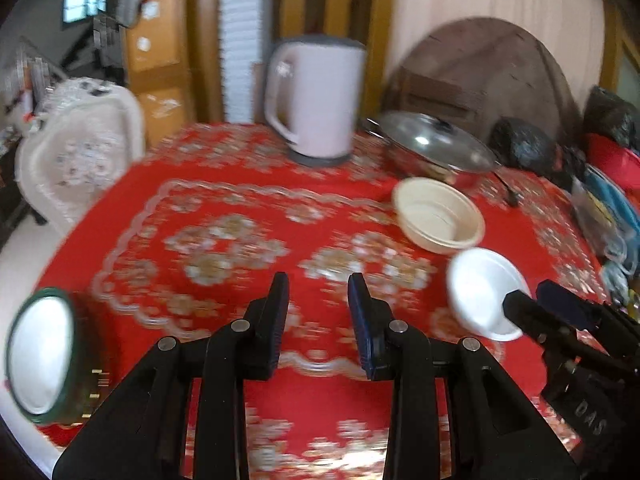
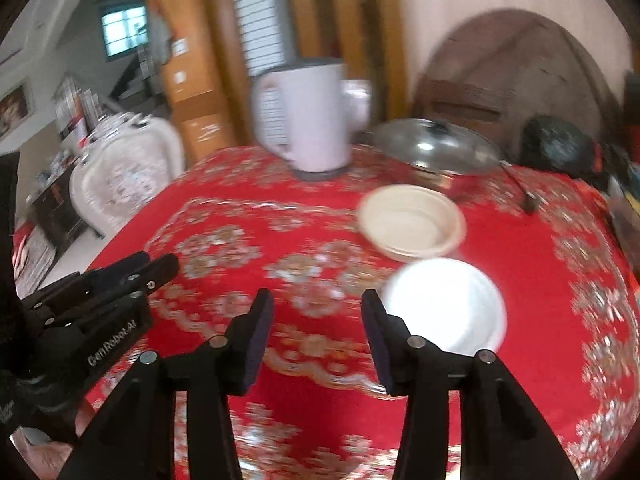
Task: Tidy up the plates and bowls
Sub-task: 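Move the left gripper to the smaller white plate beside the beige bowl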
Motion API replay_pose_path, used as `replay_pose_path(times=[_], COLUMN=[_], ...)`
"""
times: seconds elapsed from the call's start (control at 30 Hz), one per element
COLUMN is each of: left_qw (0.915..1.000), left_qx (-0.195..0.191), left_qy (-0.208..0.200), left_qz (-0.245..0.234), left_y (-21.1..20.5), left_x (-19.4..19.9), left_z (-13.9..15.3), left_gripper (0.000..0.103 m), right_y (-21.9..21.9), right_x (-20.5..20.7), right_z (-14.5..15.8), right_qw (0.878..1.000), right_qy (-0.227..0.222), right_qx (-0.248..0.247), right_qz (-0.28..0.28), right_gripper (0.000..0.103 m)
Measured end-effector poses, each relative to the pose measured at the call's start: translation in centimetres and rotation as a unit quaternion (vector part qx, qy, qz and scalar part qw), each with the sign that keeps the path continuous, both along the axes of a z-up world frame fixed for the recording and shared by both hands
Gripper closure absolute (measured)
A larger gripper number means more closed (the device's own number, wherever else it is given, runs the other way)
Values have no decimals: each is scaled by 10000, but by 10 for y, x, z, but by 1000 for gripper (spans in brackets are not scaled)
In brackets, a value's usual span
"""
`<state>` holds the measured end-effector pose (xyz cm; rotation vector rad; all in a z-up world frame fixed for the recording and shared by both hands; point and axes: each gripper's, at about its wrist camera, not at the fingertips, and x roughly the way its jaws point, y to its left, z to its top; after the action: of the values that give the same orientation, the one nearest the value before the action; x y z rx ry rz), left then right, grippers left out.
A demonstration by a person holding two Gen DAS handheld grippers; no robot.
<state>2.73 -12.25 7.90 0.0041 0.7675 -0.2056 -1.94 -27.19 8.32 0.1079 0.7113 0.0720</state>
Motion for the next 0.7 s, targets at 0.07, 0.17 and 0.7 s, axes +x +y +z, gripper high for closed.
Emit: replay_pose_path(times=[0.07, 0.17, 0.7], left_qw=[9995, 9976, 9818], left_qx=[-20, -117, 21], left_qy=[221, 498, 1680], left_qz=[-213, -472, -884], left_y=[-22, -48, -136], left_x=[9, 21, 77], left_z=[-6, -16, -87], left_gripper=[73, 73, 73], right_y=[-27, -67, -161], right_x=[-1, -2, 37], right_z=[-4, -10, -79], right_qw=[9996, 9973, 9768], right_qy=[73, 201, 1141], right_qx=[56, 207, 1344], right_qz=[-282, -679, -1212], right_gripper=[57, 56, 54])
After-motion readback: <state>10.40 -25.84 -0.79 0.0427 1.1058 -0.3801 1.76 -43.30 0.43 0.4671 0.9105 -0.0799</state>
